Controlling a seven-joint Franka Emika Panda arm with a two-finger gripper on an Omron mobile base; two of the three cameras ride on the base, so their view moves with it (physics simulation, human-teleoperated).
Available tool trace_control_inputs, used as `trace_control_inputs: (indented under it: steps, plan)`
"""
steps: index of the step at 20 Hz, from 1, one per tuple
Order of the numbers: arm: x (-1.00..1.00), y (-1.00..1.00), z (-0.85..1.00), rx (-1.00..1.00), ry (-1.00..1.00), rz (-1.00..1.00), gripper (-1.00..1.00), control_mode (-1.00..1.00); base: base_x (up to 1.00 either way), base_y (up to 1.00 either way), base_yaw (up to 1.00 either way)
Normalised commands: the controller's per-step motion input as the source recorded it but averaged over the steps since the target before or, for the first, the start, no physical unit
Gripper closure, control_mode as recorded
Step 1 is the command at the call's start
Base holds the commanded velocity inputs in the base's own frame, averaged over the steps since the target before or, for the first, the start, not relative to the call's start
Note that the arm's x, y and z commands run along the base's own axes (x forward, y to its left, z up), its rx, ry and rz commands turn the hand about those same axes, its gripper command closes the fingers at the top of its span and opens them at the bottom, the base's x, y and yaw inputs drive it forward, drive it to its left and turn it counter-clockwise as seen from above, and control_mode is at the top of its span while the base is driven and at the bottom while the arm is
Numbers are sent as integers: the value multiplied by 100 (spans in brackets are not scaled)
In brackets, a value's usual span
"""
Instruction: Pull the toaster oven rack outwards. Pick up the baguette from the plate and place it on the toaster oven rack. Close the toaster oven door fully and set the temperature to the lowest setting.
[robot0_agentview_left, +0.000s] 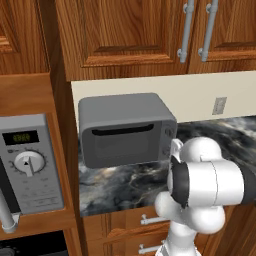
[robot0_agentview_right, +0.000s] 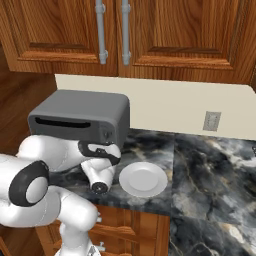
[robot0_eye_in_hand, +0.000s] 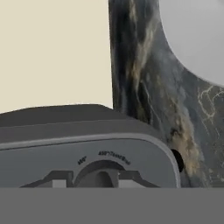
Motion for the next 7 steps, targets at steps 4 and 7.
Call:
trace_control_inputs:
  steps: [4, 7]
  plan:
    - [18, -4, -27, -25, -1, 34, 100, -100, 0, 0, 0]
    - [30, -1, -3, -21, -6, 36, 100, -100, 0, 0, 0]
